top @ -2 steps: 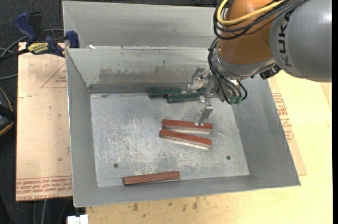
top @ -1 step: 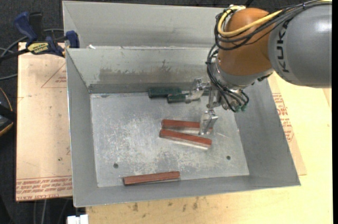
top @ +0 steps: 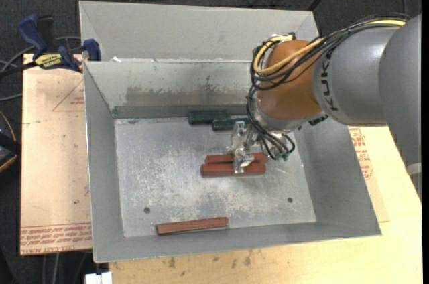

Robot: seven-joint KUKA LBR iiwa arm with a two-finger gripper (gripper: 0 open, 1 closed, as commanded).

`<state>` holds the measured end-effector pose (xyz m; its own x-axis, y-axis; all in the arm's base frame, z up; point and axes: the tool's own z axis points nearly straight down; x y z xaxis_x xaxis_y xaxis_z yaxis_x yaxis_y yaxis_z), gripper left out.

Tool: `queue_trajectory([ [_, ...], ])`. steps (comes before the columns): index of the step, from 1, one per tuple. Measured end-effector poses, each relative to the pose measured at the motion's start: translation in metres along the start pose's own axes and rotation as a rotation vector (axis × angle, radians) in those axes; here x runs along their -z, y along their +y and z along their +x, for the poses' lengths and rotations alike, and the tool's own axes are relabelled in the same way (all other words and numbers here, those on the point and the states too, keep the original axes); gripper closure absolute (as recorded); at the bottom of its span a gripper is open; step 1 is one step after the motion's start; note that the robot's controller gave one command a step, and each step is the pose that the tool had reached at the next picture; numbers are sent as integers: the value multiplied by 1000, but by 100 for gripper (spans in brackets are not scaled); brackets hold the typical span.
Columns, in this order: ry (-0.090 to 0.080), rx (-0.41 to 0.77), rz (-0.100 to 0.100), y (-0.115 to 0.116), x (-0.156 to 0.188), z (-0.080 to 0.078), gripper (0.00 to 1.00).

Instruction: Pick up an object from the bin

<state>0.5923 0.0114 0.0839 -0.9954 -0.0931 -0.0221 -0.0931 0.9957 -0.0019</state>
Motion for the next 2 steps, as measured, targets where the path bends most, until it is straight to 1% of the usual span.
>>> queue_trajectory([
  [1,0,0,0,0,0,0,100],
  [2,18,36,-3,8,131,18,100],
])
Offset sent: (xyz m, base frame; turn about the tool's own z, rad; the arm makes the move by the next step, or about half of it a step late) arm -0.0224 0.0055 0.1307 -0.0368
